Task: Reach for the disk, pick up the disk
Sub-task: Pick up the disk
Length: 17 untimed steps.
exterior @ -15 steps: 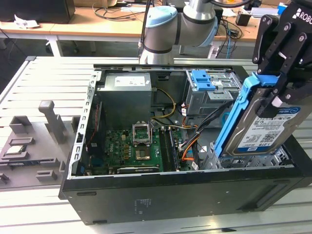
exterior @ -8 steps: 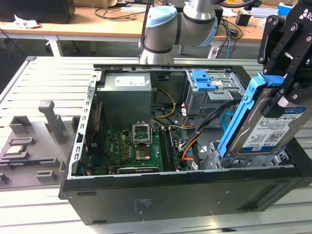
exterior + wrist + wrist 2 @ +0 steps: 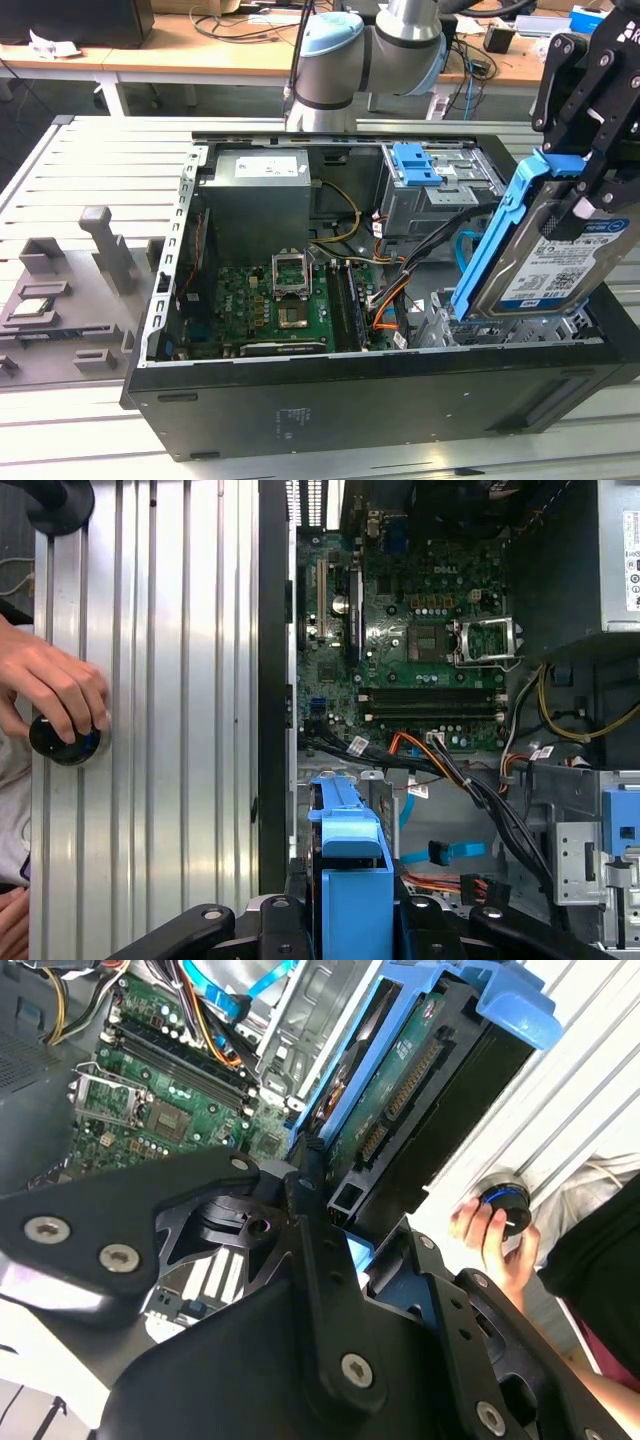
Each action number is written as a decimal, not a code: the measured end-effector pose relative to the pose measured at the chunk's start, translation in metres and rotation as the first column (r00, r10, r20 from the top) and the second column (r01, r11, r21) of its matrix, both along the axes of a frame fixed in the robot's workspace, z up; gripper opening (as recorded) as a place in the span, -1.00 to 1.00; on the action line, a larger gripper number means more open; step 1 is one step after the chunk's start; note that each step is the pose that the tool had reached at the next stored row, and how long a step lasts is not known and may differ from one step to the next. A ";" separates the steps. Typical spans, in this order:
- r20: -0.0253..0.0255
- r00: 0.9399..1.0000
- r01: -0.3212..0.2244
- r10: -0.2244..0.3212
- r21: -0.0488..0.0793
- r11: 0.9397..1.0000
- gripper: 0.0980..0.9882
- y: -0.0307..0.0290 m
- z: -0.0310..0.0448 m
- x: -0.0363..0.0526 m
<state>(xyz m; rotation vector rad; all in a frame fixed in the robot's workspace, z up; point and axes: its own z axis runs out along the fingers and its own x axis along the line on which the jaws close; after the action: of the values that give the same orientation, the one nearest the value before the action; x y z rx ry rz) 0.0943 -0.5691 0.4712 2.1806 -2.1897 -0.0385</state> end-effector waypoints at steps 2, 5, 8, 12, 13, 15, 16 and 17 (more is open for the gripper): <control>0.000 1.000 0.000 0.000 0.000 1.000 -0.40 0.0021 -0.0011 0.0006; 0.000 1.000 0.000 0.000 0.000 1.000 -0.40 0.0063 -0.0039 0.0019; -0.001 1.000 0.000 0.000 0.000 1.000 -0.40 0.0106 -0.0063 0.0040; -0.001 1.000 0.000 0.000 0.000 1.000 -0.40 0.0202 -0.0081 0.0086; -0.001 1.000 0.000 0.000 0.000 1.000 -0.40 0.0222 -0.0084 0.0095; -0.001 1.000 0.000 0.000 0.000 1.000 -0.40 0.0266 -0.0098 0.0117; -0.001 1.000 0.000 0.000 0.000 1.000 -0.40 0.0278 -0.0105 0.0124; -0.001 1.000 0.000 0.000 0.000 1.000 -0.40 0.0291 -0.0113 0.0130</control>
<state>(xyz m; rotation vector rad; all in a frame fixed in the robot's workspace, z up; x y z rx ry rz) 0.1073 -0.5400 0.4599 2.1798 -2.1890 -0.0394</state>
